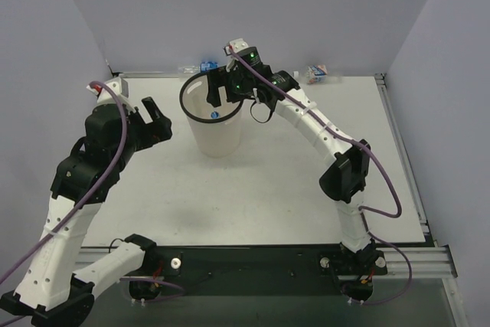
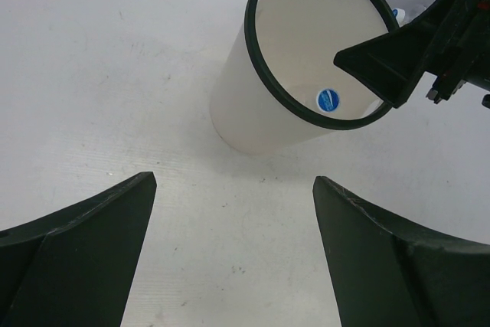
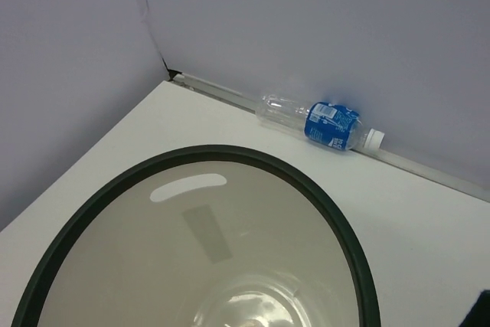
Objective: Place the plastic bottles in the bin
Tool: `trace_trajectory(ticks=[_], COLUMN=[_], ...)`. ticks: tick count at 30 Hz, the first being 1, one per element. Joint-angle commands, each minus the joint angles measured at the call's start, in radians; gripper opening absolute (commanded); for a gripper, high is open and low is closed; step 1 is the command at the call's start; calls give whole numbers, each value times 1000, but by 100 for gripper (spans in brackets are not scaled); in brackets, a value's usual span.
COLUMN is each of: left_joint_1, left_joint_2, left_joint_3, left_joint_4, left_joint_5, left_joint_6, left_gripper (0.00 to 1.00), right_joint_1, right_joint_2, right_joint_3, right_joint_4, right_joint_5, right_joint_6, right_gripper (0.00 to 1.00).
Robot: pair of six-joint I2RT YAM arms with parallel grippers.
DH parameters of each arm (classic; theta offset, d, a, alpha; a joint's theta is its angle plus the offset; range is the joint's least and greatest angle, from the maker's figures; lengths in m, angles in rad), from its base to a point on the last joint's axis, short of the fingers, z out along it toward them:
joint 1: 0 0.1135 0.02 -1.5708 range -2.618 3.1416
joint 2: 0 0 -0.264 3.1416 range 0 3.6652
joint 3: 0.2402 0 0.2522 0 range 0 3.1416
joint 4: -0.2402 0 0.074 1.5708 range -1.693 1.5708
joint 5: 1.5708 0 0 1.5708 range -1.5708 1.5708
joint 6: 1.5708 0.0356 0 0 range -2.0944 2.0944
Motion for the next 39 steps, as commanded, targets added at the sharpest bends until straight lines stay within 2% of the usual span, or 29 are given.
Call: trace_trajectory(ticks=[1,4,8,15,25,29,33,37,39], left_joint_1=[5,5,5,5,6,5,5,6,5], left_joint_2=[12,36,68,59,-1,-11,-11,-4,1], left_joint_3=[-5,-14,-8,-26,-46,-48,-58,-66,-71], left_joint_4=[58,97,132,161,120,107,110,124,136], left_joint_5=[10,20,22,19,-39,-44,-46,-38,-36], left_joint_6=[20,23,22,14,6,6,12,18,18], left_gripper=[95,95,95,95,95,95,95,95,95], right_joint_1=[-1,-11,-29,-31,-34,-35,-35,-37,-37], right_joint_2=[-152,-200,-198,-62,-11,-34,-65,-97,-121], right_joint_3=[-65,-111,-92,38,59,59,47,29,13], right_joint_4=[19,-15,-102,-266,-288,-294,-299,-302,-305], right_joint_5=[84,179,210,201,220,258,318,362,396], right_joint_6=[-20,23,112,162,162,164,133,113,107], right_gripper=[88,85,77,70,50,36,27,7,5])
